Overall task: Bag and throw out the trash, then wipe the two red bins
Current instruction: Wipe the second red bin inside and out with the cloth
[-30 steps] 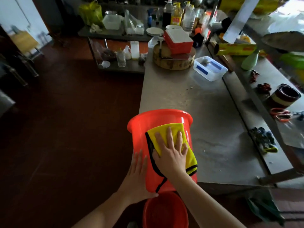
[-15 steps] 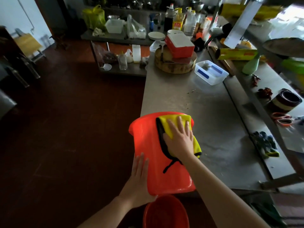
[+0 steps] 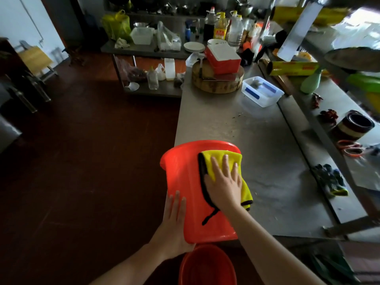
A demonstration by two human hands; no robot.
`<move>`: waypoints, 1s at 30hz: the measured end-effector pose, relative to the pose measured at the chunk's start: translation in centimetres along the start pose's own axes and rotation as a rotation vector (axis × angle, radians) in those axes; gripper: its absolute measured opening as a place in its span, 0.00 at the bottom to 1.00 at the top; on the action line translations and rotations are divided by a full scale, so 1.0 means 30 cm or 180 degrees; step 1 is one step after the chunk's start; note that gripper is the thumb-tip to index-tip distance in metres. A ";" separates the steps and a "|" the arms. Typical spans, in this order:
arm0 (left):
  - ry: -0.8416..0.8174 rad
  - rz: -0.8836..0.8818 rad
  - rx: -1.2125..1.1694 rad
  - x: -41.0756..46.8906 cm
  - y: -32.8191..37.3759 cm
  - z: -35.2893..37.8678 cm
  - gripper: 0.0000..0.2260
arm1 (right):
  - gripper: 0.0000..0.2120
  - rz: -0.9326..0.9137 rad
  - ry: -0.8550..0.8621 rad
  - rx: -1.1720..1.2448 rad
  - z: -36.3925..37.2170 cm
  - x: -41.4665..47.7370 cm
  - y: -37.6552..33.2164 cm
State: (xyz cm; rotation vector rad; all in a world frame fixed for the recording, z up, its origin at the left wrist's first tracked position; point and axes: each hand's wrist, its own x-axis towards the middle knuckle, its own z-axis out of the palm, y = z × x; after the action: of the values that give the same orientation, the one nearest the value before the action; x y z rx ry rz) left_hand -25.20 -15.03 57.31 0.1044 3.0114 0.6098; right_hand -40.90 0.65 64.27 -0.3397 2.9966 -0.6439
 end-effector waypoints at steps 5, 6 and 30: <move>0.0136 0.0045 0.0238 -0.002 0.016 -0.018 0.56 | 0.29 -0.1012 0.0084 -0.0792 0.076 -0.102 -0.096; 0.0189 0.0052 0.0219 -0.008 0.011 -0.019 0.56 | 0.29 -0.1118 0.0018 -0.0827 0.084 -0.110 -0.101; -0.0181 -0.0120 0.0383 0.040 0.085 -0.029 0.60 | 0.33 0.0553 0.0043 0.0205 0.016 -0.176 0.082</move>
State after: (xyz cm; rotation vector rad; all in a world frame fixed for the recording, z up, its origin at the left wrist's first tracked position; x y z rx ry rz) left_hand -26.34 -12.93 59.04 0.0698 2.9858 0.4151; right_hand -36.22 3.85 62.86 -0.0703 2.9657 -0.7251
